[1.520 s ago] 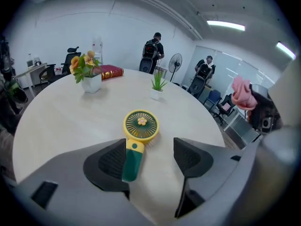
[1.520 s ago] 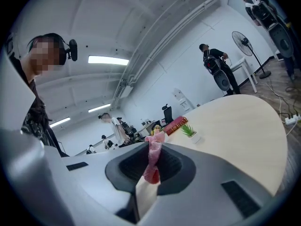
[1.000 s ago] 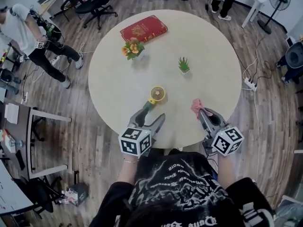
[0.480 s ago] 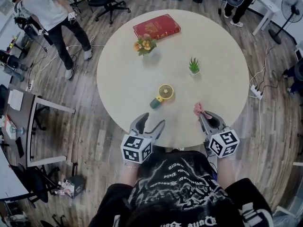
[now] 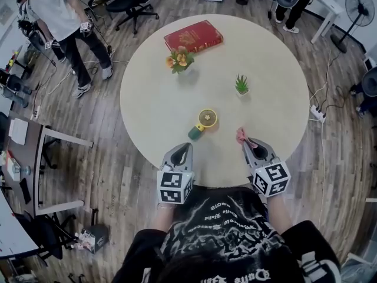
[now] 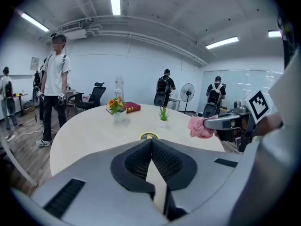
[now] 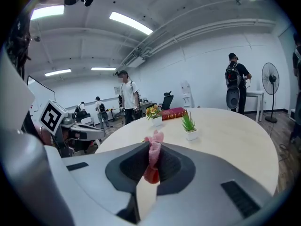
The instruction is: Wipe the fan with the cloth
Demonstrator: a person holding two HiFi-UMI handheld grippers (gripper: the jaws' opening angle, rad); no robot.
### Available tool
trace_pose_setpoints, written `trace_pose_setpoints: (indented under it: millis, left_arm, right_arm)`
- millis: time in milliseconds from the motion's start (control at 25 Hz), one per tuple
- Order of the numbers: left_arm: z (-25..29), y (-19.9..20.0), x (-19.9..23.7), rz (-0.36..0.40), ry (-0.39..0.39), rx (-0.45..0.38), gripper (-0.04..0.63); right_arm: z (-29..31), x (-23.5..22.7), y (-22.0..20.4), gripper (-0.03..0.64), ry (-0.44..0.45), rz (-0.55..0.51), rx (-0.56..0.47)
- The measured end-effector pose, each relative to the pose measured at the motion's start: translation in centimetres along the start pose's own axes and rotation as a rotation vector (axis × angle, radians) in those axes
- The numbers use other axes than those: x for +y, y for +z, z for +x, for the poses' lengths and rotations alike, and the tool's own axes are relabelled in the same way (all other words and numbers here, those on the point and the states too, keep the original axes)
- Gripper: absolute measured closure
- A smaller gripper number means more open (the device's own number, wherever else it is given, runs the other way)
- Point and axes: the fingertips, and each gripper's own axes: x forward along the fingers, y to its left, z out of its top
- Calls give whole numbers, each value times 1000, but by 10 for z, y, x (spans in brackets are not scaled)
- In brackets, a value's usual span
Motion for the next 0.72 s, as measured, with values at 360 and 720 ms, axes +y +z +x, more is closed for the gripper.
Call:
trace_pose_setpoints:
  millis: [360, 720]
  left_arm:
    - [10, 2, 9, -54, -24, 6, 574]
    - [14, 5, 6, -45, -45, 1, 574]
  right_arm:
    - [11, 2, 9, 581, -32, -46, 10]
    - [16, -4, 16, 583, -49, -57, 9]
